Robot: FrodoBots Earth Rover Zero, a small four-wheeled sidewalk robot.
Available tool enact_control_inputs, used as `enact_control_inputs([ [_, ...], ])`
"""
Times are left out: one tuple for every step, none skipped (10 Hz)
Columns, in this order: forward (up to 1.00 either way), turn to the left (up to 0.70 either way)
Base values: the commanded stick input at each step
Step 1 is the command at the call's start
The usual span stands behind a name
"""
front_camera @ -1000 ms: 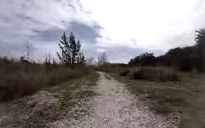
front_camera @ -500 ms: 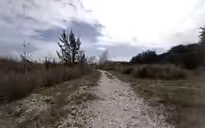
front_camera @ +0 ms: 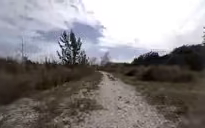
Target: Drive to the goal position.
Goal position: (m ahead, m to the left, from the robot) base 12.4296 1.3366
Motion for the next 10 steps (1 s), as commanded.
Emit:
enact_control_inputs([
  [0.7, 0.0],
  [0.7, 0.0],
  [0.7, 0.0],
  [0.7, 0.0],
  [0.7, -0.05],
  [0.7, -0.12],
  [0.7, -0.27],
  [0.7, -0.31],
  [0.7, -0.25],
  [0.7, -0.18],
])
